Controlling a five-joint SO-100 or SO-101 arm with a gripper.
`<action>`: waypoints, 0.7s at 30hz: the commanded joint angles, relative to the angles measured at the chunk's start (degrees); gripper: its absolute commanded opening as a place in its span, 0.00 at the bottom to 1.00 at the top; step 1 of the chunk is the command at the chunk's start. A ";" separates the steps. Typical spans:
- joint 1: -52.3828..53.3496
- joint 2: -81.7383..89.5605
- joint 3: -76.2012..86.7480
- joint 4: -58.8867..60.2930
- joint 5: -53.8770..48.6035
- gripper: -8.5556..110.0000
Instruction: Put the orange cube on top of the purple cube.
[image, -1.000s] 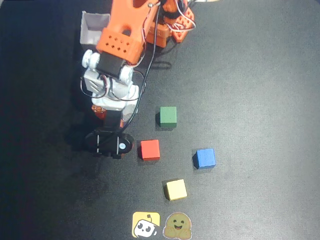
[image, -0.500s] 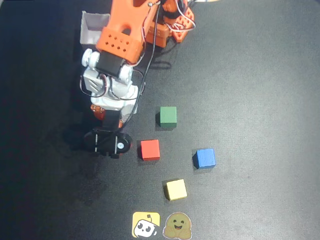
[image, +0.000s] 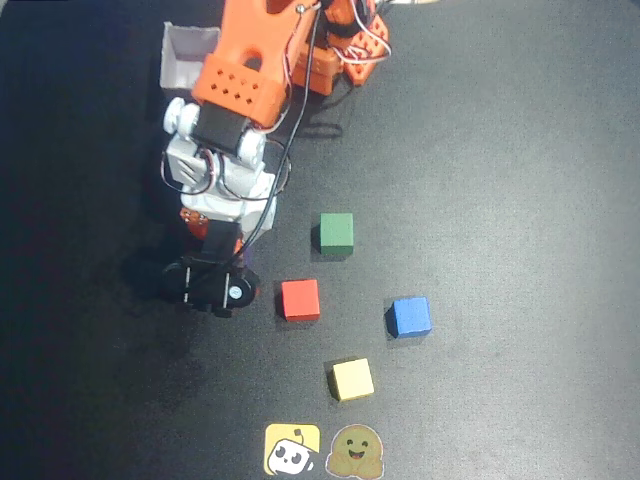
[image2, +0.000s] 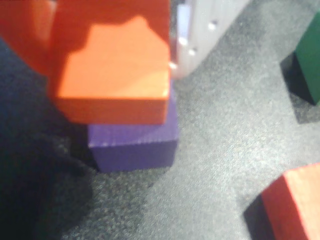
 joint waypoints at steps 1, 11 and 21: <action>0.00 2.72 0.09 -0.53 0.62 0.18; -0.70 3.16 0.26 -0.53 1.85 0.19; -0.79 3.16 0.44 -0.97 2.46 0.23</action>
